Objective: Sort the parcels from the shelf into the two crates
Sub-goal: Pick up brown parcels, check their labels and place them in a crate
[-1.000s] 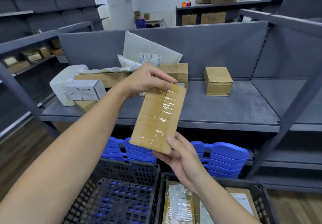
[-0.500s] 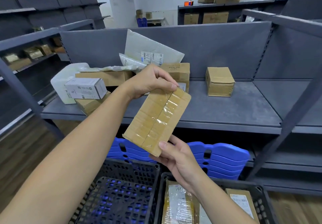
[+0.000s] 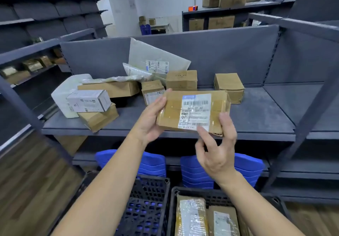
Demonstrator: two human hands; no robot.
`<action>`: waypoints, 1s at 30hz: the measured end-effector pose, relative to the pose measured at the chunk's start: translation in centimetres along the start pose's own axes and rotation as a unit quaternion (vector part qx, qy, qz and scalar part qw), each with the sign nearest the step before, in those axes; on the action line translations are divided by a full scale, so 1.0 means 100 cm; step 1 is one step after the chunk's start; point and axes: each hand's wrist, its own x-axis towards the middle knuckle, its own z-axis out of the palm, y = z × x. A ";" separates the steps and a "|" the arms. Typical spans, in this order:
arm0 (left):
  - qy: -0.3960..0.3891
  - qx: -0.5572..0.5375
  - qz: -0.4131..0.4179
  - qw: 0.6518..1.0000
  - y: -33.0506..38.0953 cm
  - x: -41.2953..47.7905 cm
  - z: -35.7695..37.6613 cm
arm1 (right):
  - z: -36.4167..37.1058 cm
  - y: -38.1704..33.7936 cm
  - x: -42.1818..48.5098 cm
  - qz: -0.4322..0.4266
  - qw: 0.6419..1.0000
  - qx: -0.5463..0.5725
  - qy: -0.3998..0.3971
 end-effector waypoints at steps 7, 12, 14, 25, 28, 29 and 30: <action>0.065 -0.128 0.073 0.987 -0.003 0.010 0.007 | -0.004 -0.020 -0.006 0.000 0.990 0.129 -0.058; 0.069 -0.104 0.066 0.990 -0.003 0.012 0.007 | -0.008 -0.020 -0.008 0.027 0.987 0.151 -0.043; 0.076 -0.088 0.064 0.991 -0.002 0.012 0.006 | -0.010 -0.019 -0.009 0.043 0.986 0.155 -0.035; 0.051 0.252 0.078 0.963 -0.062 -0.036 -0.001 | -0.057 0.052 -0.006 0.553 0.735 0.319 -0.231; -0.006 0.292 0.043 0.955 -0.101 -0.053 -0.001 | -0.083 0.077 -0.023 0.526 0.736 0.259 -0.338; -0.012 0.301 0.020 0.953 -0.115 -0.057 -0.001 | -0.092 0.083 -0.030 0.521 0.729 0.239 -0.374; -0.009 0.307 -0.009 0.952 -0.129 -0.062 0.000 | -0.100 0.089 -0.038 0.520 0.716 0.222 -0.409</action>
